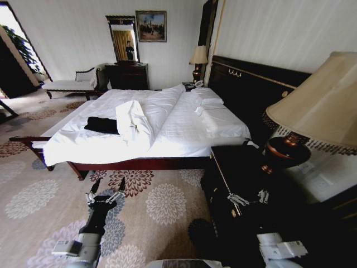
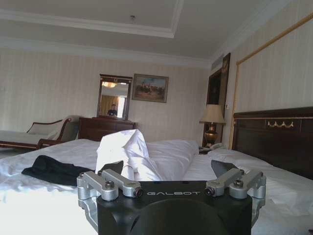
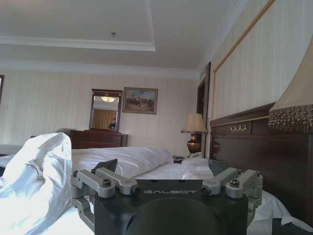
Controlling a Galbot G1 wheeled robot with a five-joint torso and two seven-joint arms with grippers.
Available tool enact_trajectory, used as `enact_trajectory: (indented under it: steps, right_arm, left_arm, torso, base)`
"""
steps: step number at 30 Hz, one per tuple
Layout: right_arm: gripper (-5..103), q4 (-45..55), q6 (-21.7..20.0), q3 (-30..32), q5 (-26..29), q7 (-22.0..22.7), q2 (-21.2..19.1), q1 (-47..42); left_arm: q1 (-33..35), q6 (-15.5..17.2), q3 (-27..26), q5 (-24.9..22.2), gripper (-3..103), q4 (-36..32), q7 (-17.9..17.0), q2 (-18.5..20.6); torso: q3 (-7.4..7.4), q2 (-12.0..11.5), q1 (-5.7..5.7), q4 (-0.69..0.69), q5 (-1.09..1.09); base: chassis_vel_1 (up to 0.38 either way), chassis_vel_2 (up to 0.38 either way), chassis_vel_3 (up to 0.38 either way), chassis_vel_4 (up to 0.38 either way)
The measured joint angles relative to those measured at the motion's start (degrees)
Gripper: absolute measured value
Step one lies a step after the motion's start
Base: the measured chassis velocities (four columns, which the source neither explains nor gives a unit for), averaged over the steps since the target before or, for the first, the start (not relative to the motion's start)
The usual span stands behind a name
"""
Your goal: Fold the clothes on the bed.
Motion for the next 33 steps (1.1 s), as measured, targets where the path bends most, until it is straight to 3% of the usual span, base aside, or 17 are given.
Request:
enact_trajectory:
  steps: [33]
  right_arm:
    - [100,-1.53,0.39,-0.21,-0.6,-0.42,1.57,0.71]
  left_arm:
    - [-1.45,-0.19,-0.24,-1.05,100,2.01,0.0,0.74]
  torso:
    - [0.0,0.0,0.0,0.0,0.0]
  base:
    - [-0.124,0.117,0.124,-0.124]
